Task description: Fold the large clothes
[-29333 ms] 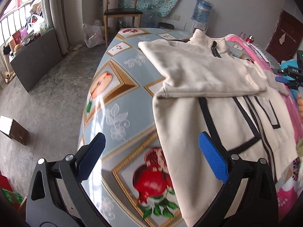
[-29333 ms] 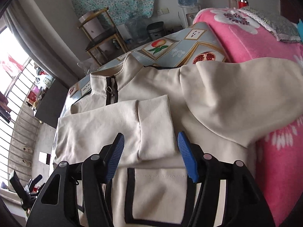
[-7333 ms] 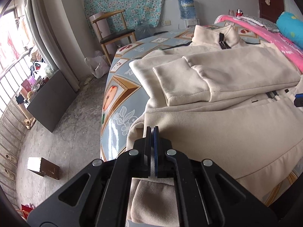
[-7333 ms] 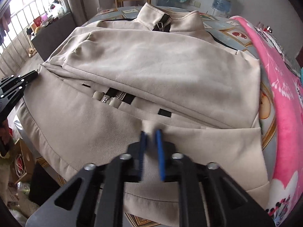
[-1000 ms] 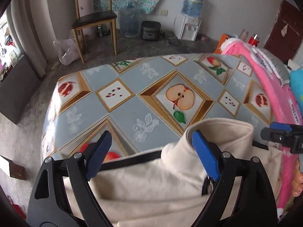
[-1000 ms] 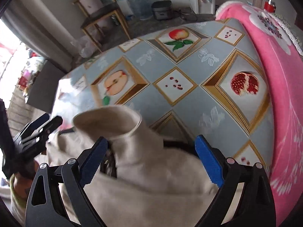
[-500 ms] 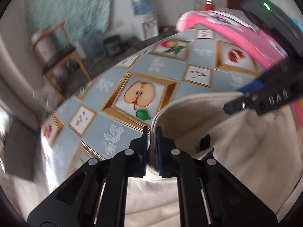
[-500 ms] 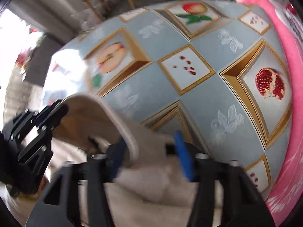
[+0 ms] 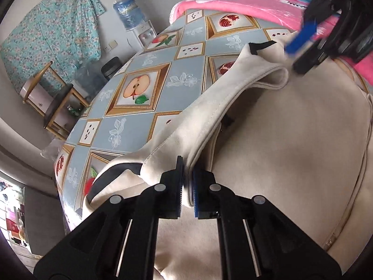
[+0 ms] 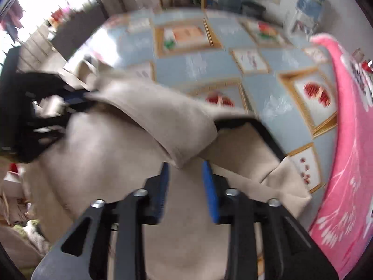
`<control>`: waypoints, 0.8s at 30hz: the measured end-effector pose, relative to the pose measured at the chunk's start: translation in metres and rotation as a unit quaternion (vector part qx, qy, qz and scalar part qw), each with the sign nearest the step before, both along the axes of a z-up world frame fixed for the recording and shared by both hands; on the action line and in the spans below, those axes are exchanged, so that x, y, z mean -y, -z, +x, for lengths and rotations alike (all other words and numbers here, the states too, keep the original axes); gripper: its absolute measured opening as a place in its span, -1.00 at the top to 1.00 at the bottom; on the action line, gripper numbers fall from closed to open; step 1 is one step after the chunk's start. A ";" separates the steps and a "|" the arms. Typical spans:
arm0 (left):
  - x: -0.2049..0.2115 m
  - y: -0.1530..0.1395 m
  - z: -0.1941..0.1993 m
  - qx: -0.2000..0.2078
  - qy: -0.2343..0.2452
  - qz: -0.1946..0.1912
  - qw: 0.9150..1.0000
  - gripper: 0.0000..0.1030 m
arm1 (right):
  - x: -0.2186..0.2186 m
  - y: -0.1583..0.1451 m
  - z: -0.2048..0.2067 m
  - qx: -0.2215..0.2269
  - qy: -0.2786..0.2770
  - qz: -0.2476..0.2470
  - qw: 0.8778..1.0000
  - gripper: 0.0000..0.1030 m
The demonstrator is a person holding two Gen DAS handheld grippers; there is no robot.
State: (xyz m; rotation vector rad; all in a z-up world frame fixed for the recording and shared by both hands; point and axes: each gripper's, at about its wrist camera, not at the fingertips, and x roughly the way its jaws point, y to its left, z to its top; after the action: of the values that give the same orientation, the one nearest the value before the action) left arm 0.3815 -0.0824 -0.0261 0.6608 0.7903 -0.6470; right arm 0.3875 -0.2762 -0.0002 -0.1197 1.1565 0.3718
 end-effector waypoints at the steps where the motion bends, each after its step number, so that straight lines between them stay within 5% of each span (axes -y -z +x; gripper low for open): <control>1: 0.000 -0.001 0.000 -0.002 0.002 -0.004 1.000 0.87 | 0.001 -0.013 -0.002 0.018 -0.007 0.021 1.000 -0.03; 6: 0.002 0.003 -0.002 -0.001 0.017 -0.002 1.000 0.86 | -0.013 -0.032 0.037 0.035 0.016 0.098 0.994 -0.03; 10: 0.000 0.002 -0.002 -0.005 0.012 -0.012 1.000 0.85 | -0.036 0.009 0.080 -0.042 0.044 0.128 0.990 0.32; 13: -0.015 -0.010 -0.002 -0.021 -0.004 -0.042 0.999 0.75 | -0.050 0.056 0.085 -0.118 0.043 0.123 0.984 0.38; 15: -0.033 -0.023 0.001 -0.051 -0.023 -0.088 0.995 0.50 | -0.054 0.059 0.077 -0.096 0.031 0.108 0.989 0.38; 17: -0.055 -0.034 0.006 -0.089 -0.049 -0.148 0.984 0.35 | -0.052 0.056 0.072 -0.096 0.037 0.108 0.989 0.38; 20: -0.080 -0.038 0.026 -0.163 -0.100 -0.219 0.957 0.21 | -0.049 0.052 0.068 -0.102 0.045 0.112 0.987 0.33; 24: -0.096 -0.021 0.057 -0.257 -0.170 -0.287 0.907 0.05 | -0.019 0.032 0.054 -0.088 0.089 0.151 0.981 0.07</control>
State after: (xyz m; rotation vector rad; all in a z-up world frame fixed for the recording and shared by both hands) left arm 0.4381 0.0136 -0.0050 -0.2055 1.1046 -0.6951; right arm 0.4419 -0.2572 -0.0320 0.2866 1.2608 0.3994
